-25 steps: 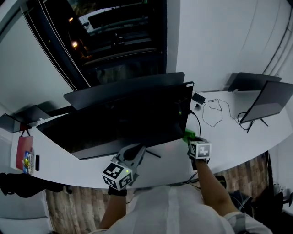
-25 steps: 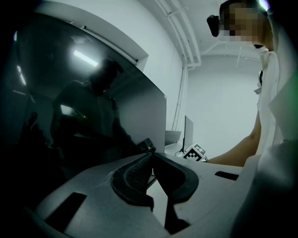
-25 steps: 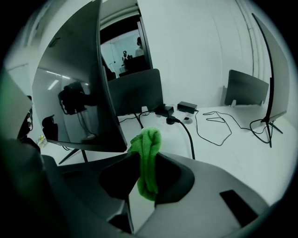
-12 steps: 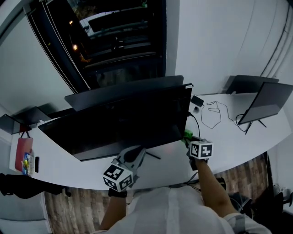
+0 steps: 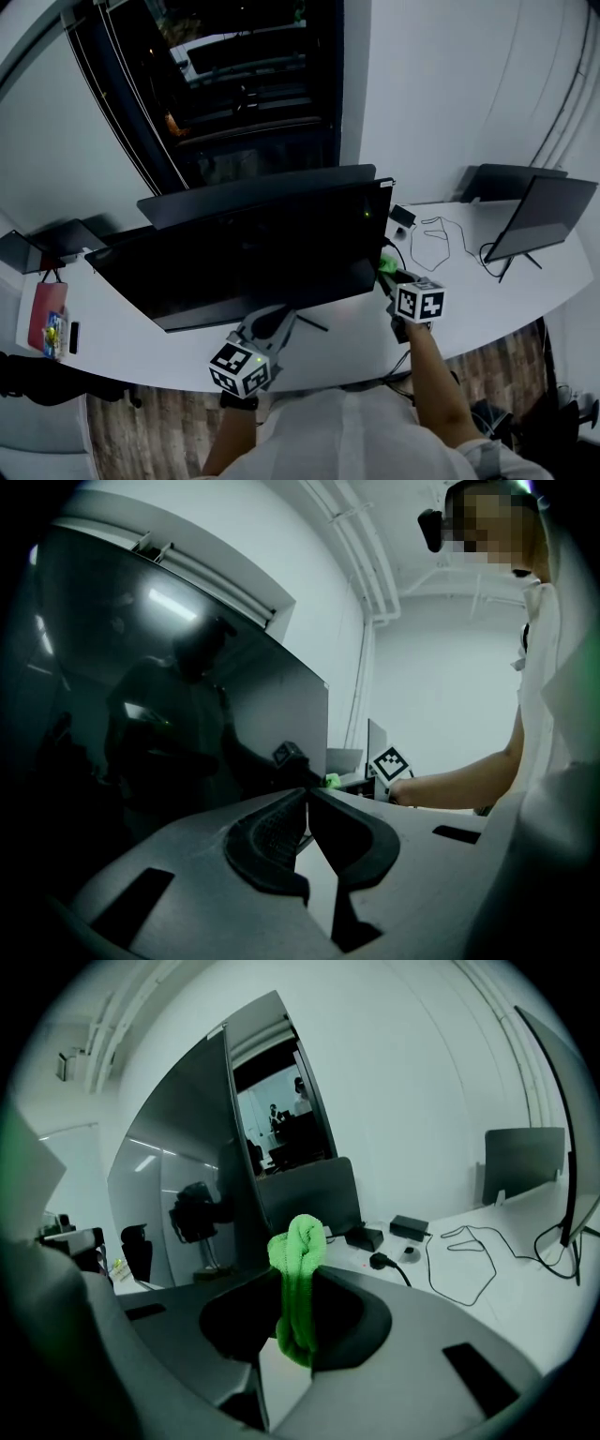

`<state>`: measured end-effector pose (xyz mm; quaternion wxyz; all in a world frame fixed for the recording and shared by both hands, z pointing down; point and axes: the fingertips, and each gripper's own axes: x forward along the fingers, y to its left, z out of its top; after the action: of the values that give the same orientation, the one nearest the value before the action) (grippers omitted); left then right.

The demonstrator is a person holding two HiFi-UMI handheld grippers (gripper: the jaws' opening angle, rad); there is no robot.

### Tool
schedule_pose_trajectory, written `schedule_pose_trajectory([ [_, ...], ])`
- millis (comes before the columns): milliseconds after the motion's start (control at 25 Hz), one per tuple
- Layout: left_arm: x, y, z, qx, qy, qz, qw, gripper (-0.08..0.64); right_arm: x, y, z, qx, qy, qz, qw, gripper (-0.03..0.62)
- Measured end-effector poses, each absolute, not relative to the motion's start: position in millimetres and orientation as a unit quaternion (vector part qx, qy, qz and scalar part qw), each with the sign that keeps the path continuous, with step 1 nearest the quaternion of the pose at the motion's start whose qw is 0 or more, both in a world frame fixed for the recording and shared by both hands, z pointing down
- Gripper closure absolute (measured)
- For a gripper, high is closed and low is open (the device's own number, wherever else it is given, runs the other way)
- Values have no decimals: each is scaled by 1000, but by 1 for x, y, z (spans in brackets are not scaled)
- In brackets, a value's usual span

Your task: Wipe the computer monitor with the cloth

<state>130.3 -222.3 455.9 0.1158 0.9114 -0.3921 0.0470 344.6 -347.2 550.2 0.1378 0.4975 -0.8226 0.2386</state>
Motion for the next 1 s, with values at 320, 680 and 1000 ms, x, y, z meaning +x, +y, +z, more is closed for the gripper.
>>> schedule_pose_trajectory([
  [320, 127, -216, 454, 909, -398, 43, 113, 538, 340, -359, 491, 496, -839, 199, 101, 525],
  [680, 125, -214, 455, 907, -405, 41, 112, 538, 336, -367, 441, 491, -850, 178, 67, 525],
  [1000, 122, -215, 452, 904, -411, 36, 110, 538, 333, -370, 394, 486, -861, 143, 37, 525],
])
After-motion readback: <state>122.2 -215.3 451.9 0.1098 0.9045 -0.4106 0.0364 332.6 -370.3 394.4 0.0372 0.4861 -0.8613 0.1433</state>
